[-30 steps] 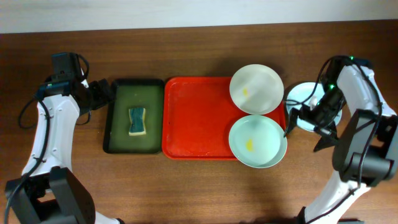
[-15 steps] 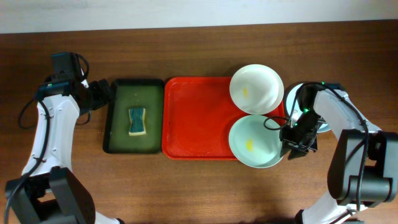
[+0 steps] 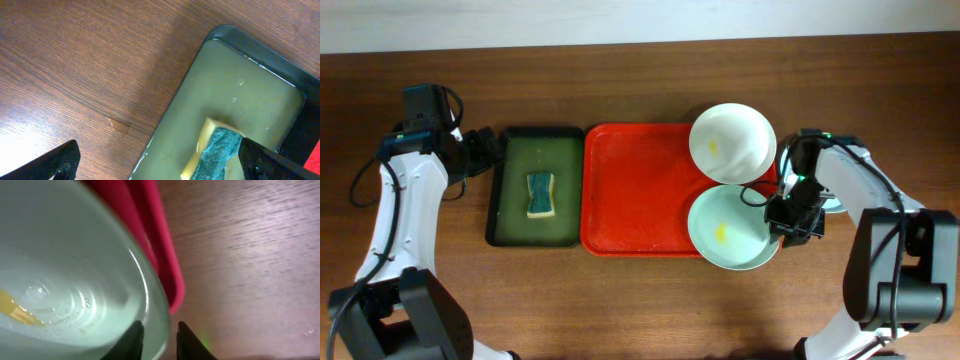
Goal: Clean dirty plates on tray and stack at the side
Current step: 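Grasp the pale-green plate rim with the right gripper and drag it left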
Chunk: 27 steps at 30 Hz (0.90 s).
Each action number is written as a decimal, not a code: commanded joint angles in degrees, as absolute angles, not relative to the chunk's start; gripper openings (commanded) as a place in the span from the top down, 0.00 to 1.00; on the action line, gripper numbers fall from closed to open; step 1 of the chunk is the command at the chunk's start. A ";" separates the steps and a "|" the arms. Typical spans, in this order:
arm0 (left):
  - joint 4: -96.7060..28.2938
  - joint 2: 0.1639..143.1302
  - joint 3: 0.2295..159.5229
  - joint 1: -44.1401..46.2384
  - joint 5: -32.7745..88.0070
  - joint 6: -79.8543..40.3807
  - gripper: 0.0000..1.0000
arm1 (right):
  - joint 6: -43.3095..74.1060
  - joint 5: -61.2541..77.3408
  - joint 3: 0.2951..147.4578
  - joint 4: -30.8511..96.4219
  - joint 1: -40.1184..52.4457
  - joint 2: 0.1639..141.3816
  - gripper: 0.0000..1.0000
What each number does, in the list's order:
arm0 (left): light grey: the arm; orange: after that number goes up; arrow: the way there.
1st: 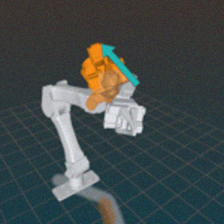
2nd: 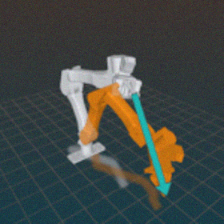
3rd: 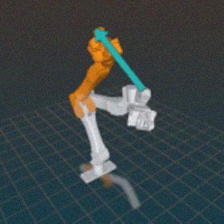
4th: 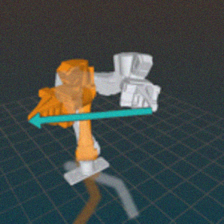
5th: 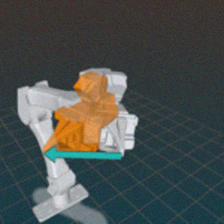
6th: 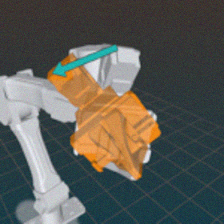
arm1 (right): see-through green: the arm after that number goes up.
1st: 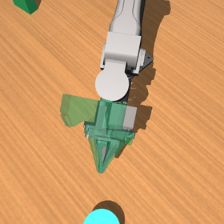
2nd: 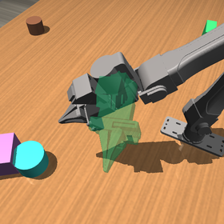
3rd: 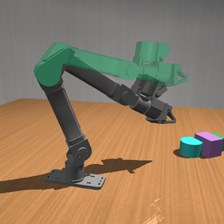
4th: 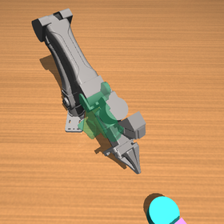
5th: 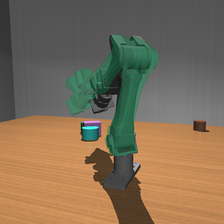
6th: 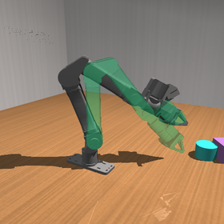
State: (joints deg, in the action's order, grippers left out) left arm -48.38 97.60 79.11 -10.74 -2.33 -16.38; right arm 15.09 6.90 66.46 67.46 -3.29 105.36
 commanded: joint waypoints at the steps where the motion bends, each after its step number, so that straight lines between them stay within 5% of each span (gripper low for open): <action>1: -48.29 96.84 79.72 -11.05 -2.37 -17.15 0.01 | 17.06 7.01 64.86 65.80 -2.63 104.51 0.74; 3: -48.29 96.84 79.72 -11.05 -2.37 -17.15 0.01 | 17.06 7.03 64.34 64.69 -2.63 104.51 0.79; 4: -48.29 96.84 79.72 -11.03 -2.37 -17.15 0.01 | 17.06 7.16 64.27 64.45 -2.63 104.51 0.95; 13: -48.29 96.84 79.72 -11.03 -2.37 -17.15 0.01 | 19.31 31.11 63.66 60.90 4.82 104.51 0.96; 22: -48.31 96.84 79.72 -11.05 -2.37 -17.15 0.01 | 47.68 22.52 63.53 43.83 18.96 104.55 0.95; 25: -48.29 96.84 79.72 -11.05 -2.37 -17.15 0.01 | 47.64 19.99 63.53 42.19 21.67 104.55 0.89; 26: -48.29 96.84 79.72 -11.03 -2.37 -17.15 0.01 | 45.56 19.66 63.55 41.39 22.39 104.55 0.69; 27: -48.29 96.84 79.72 -11.03 -2.37 -17.15 0.00 | 39.77 19.66 64.36 41.34 22.52 104.53 0.31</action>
State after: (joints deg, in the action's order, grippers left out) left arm -48.40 97.60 79.11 -10.74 -2.33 -16.38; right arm 45.71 21.96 63.55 41.69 21.65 105.21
